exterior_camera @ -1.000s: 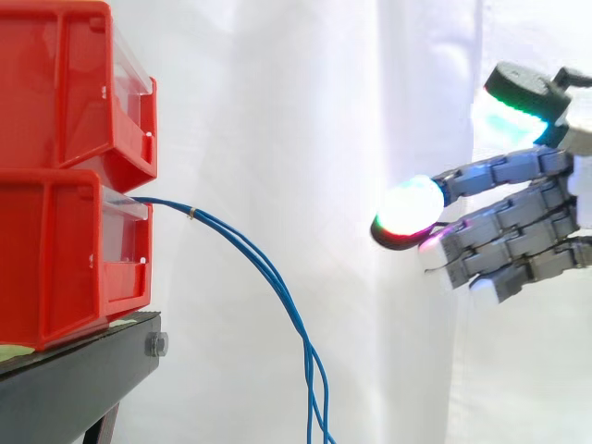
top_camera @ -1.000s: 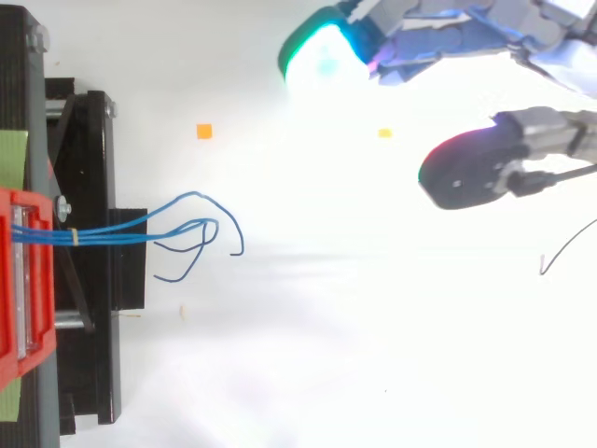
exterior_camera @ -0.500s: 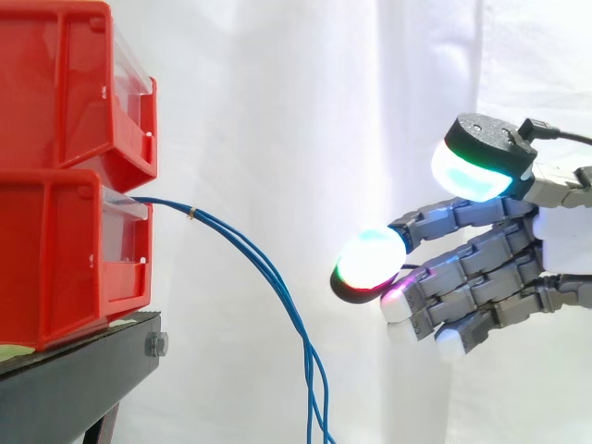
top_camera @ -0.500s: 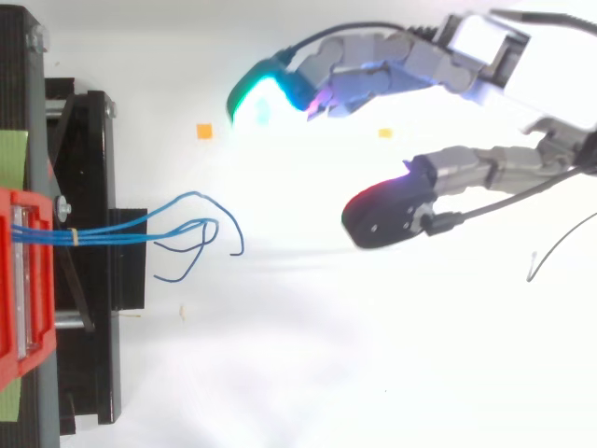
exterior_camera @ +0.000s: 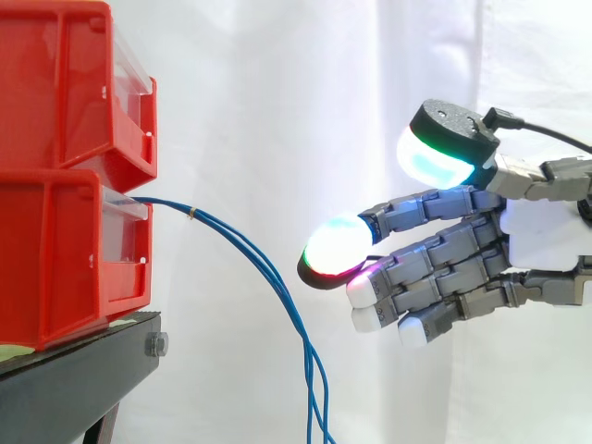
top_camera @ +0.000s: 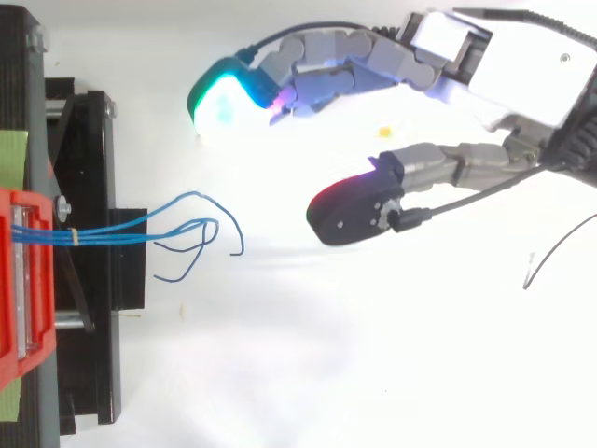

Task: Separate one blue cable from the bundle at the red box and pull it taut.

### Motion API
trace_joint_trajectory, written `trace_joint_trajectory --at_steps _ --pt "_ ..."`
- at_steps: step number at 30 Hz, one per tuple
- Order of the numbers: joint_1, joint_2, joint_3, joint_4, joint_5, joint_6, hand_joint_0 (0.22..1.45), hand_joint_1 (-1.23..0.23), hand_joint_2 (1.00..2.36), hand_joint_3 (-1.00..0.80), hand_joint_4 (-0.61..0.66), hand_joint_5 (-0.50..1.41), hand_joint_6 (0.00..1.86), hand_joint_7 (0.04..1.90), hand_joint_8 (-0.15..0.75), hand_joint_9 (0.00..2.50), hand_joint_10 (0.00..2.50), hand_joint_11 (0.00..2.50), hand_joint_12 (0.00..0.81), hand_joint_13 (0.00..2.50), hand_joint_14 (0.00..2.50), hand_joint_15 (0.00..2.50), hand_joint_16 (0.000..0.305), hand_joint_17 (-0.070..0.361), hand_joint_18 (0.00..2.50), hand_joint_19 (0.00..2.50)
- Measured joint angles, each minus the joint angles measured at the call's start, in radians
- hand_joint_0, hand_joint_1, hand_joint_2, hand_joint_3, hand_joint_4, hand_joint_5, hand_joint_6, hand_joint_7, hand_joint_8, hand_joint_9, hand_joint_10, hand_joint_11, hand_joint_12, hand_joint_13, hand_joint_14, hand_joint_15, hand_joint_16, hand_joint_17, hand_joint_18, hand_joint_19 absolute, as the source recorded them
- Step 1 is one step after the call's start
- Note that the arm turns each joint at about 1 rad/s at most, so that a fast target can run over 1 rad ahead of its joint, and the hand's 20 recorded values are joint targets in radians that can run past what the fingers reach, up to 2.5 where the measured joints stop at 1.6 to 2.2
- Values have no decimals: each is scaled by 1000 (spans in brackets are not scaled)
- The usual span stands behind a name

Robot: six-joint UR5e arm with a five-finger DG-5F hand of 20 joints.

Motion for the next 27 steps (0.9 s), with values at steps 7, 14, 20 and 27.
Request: trace_joint_trajectory --at_steps 7,14,20,27 --pt "4 0 4 40 24 -38 538 -535 1001 -486 282 -187 502 788 293 581 12 440 352 545 12 321 43 98 442 576" --pt "11 -2 4 46 28 -61 538 -535 1001 -486 285 -186 502 792 292 581 11 439 352 546 11 318 43 98 440 567" --pt "7 -40 13 48 23 -59 538 -535 1001 -484 288 -185 502 795 292 580 12 439 351 545 11 319 43 98 442 577" --pt "0 -107 76 46 -5 -13 538 -534 1001 -486 291 -184 502 794 295 586 14 438 353 545 11 313 44 98 443 579"
